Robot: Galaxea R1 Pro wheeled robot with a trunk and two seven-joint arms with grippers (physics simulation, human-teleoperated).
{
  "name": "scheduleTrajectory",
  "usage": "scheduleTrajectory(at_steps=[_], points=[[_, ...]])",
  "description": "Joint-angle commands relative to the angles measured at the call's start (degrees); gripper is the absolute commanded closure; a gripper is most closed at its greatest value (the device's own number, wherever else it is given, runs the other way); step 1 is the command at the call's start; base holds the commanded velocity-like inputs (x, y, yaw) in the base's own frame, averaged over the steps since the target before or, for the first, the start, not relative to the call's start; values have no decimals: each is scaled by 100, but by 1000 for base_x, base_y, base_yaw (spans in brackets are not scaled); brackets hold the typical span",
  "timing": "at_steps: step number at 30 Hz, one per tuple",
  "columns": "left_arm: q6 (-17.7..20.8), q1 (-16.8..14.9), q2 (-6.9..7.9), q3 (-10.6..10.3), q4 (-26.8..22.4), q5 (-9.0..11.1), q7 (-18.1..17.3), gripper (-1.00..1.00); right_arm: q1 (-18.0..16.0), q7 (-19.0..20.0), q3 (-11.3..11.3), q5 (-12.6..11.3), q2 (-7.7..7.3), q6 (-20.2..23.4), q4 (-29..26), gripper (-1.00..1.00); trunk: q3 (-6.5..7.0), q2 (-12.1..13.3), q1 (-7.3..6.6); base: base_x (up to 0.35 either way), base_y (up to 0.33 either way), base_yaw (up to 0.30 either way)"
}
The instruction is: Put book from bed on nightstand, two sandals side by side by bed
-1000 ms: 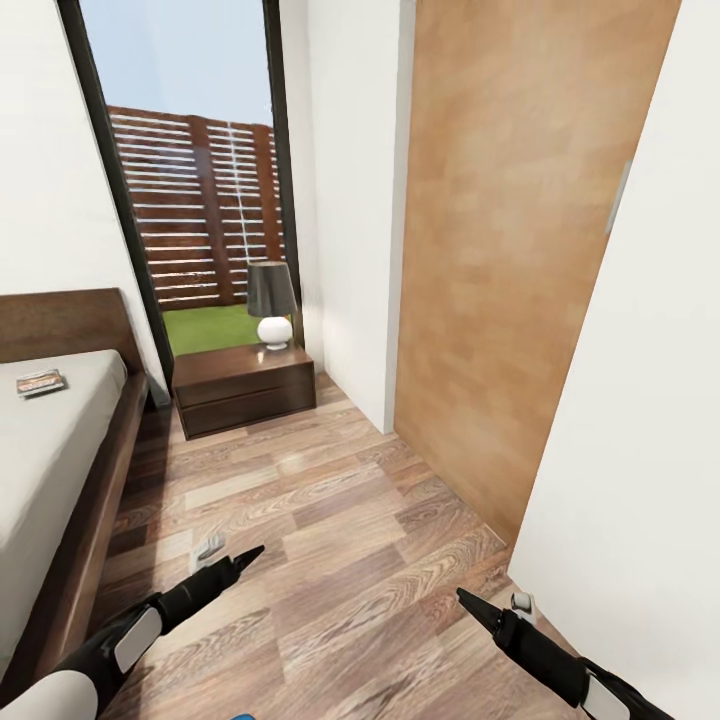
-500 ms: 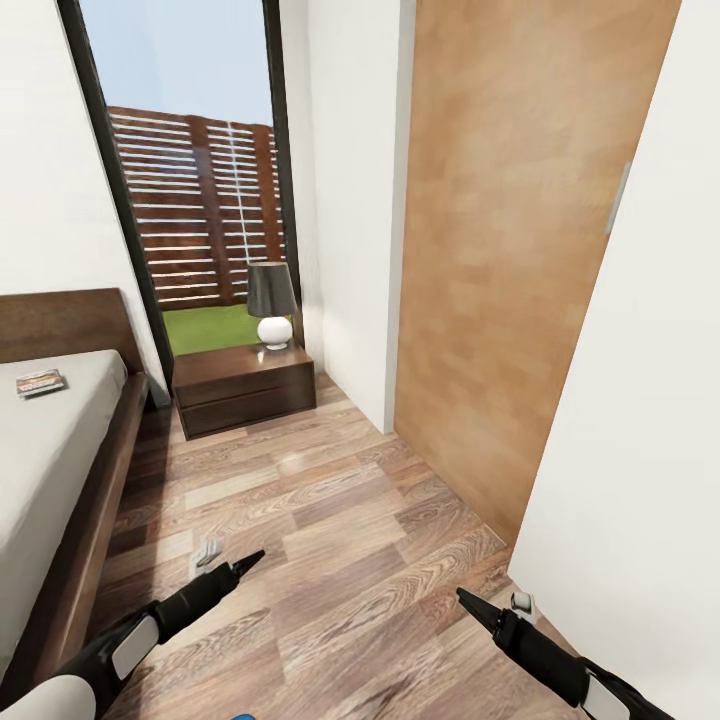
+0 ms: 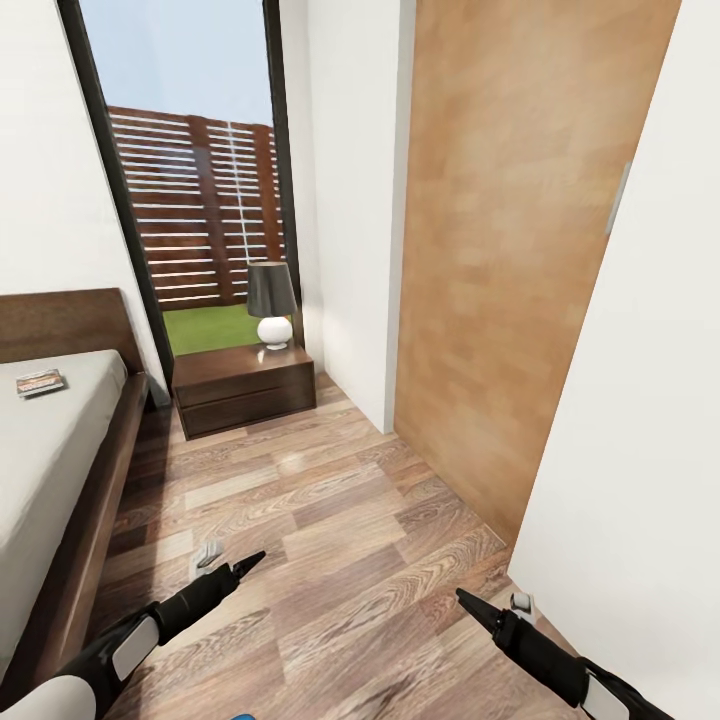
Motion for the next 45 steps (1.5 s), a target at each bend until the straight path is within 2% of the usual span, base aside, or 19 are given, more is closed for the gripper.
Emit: scheduleTrajectory(at_steps=[1,12,24,36,45], points=[[48,-3,5,-34,-1,60,-21,-100,-3,13,42,-55,-4,62,-1,-100,-6,-2,-1,0,0,0],[34,-3,-2,-37,2,61,-90,-100,-6,-1,47,-44,-17,61,21,-100,-6,-2,-1,0,-30,0],[18,-3,-72,-44,1,38,-87,-100,-5,-19,50,-62,-10,41,245,-100,-9,-2,-1,0,-183,31],[14,-3,-76,-44,3,41,-84,-100,-2,-23,54,-72,2,34,337,-100,-9,-2,-1,0,-197,218],[14,-3,-76,-38,3,36,-84,-100,-2,-28,59,-72,5,26,341,-100,-9,-2,-1,0,-58,257]])
